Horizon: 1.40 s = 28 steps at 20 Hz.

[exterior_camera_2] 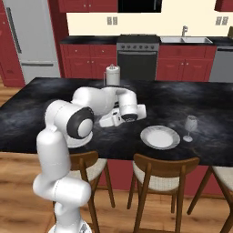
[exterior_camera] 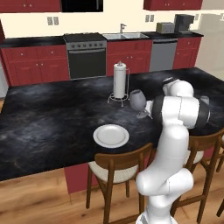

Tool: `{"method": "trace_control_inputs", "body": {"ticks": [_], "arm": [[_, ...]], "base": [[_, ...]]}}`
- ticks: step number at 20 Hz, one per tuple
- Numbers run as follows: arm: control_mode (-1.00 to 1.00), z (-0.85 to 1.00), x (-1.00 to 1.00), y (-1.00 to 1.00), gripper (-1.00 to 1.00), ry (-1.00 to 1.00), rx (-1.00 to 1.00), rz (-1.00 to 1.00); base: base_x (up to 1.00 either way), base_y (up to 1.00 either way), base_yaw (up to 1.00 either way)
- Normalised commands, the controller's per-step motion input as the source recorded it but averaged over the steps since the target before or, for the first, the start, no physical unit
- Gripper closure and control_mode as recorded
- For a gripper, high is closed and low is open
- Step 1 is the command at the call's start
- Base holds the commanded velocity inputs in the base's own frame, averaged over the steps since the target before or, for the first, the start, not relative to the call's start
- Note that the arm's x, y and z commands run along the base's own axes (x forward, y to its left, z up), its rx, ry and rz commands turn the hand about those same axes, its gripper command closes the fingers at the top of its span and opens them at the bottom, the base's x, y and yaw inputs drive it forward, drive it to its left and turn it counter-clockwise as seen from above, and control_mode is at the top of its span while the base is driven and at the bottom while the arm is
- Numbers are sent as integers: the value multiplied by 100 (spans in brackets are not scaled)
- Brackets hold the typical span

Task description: Retrieve the wine glasses from the counter and place one next to each plate.

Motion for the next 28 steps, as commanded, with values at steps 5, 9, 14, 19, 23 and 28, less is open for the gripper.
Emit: {"method": "trace_control_inputs", "body": {"ticks": [5,9,14,19,23,28], "arm": [[-100,-18,0,0,100,0,0,14],[-100,-19,0,0,100,0,0,5],[-100,-19,0,0,100,-3,0,0],[-100,-17,0,0,100,-8,0,0],[-100,-22,7,0,100,-2,0,0],[-100,-23,0,1,100,-6,0,0]], "base": [[0,0,0],[0,0,0],[0,0,0],[0,0,0],[0,0,0],[0,0,0]]}}
